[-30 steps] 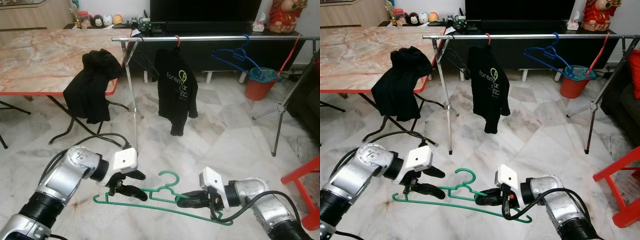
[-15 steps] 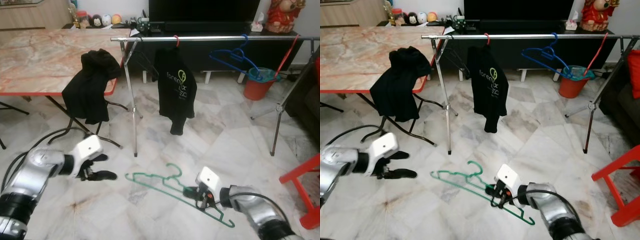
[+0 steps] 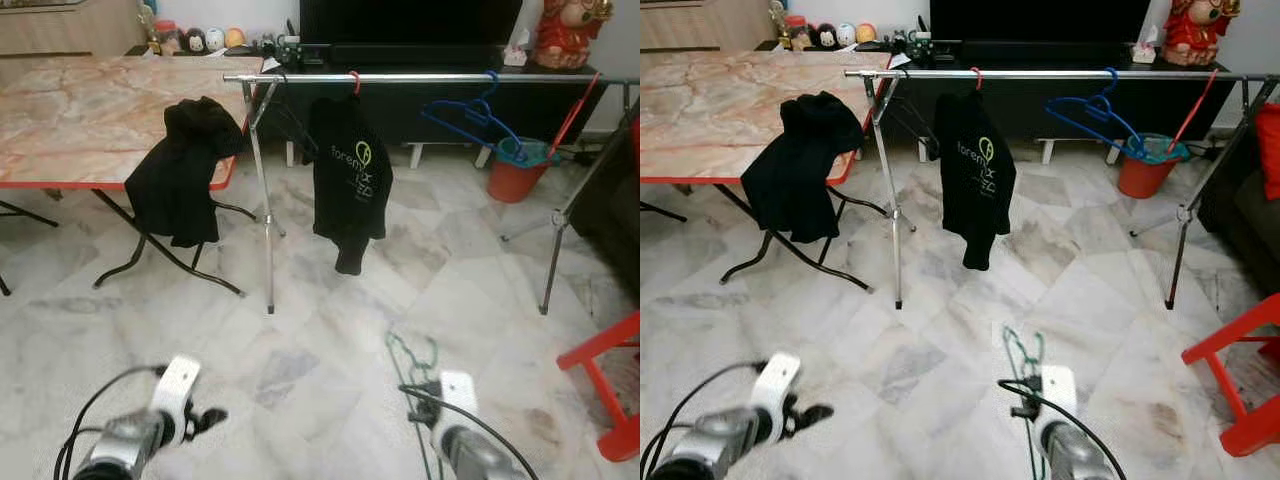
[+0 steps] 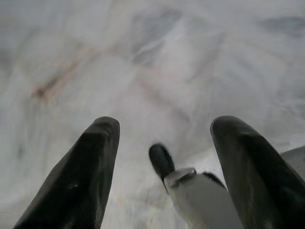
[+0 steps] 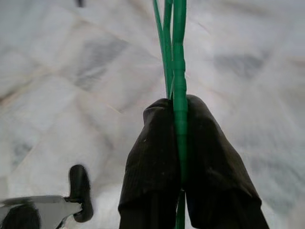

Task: Hang hanger

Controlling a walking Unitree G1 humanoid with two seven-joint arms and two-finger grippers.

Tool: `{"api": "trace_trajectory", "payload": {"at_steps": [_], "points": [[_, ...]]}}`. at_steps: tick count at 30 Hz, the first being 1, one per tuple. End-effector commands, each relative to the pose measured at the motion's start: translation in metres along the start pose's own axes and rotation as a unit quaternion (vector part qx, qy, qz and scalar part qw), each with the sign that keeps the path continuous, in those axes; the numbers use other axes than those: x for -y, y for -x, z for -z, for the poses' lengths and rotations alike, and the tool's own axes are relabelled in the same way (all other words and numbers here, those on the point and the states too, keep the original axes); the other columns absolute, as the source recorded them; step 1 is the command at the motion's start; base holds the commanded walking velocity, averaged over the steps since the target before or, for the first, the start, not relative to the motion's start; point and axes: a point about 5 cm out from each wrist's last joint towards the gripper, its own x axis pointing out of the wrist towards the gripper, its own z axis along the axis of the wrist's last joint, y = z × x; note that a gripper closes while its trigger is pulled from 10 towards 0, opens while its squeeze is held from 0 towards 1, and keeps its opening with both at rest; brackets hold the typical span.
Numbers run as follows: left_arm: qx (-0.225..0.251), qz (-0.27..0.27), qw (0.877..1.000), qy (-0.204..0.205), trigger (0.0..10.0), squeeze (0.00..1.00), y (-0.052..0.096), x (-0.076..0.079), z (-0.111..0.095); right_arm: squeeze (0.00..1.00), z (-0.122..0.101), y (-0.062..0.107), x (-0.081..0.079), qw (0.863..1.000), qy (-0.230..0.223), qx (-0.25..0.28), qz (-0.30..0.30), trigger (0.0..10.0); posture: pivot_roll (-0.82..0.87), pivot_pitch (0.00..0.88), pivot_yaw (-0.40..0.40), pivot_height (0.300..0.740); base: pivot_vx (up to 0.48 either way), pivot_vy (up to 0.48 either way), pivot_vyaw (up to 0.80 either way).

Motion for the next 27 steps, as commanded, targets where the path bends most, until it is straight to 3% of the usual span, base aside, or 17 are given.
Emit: {"api": "trace_trajectory", "payload": {"at_steps": [1, 11, 14, 20, 25, 27], "points": [[-0.047, -0.03, 0.998, 0.008, 10.0, 0.0, -0.003, 0.008, 0.027, 0.0, 0.02, 0.003, 0.003, 0.999, -0.023, -0.024, 0.03, 10.0, -0.1, 0.0, 0.007, 0.74, 0.0, 0.0, 0.0], [-0.128, -0.057, 0.988, 0.06, 10.0, 0.0, 0.001, 0.03, 0.081, 0.0, 0.058, 0.014, 0.007, 0.996, -0.028, -0.051, 0.062, 10.0, -0.14, 0.0, 0.021, 0.74, 0.0, 0.0, 0.0], [-0.143, -0.055, 0.986, 0.069, 10.0, 0.0, 0.002, 0.037, 0.092, 0.0, 0.058, 0.015, 0.013, 0.996, -0.03, -0.049, 0.07, 10.0, -0.15, 0.0, 0.02, 0.74, 0.0, 0.0, 0.0], [-0.145, -0.062, 0.986, 0.048, 10.0, 0.0, 0.002, 0.038, 0.092, 0.0, 0.055, 0.014, 0.014, 0.997, -0.024, -0.046, 0.064, 10.0, -0.15, 0.0, 0.011, 0.74, 0.0, 0.0, 0.0], [-0.14, -0.056, 0.988, 0.012, 10.0, 0.0, -0.002, 0.039, 0.082, 0.0, 0.049, 0.013, 0.013, 0.997, -0.02, -0.04, 0.062, 10.0, -0.16, 0.0, 0.018, 0.74, 0.0, 0.0, 0.0], [-0.133, -0.06, 0.989, 0.0, 10.0, 0.0, -0.007, 0.04, 0.069, 0.0, 0.045, 0.011, 0.012, 0.997, -0.016, -0.037, 0.061, 10.0, -0.16, 0.0, 0.024, 0.74, 0.0, 0.0, 0.0]]}}
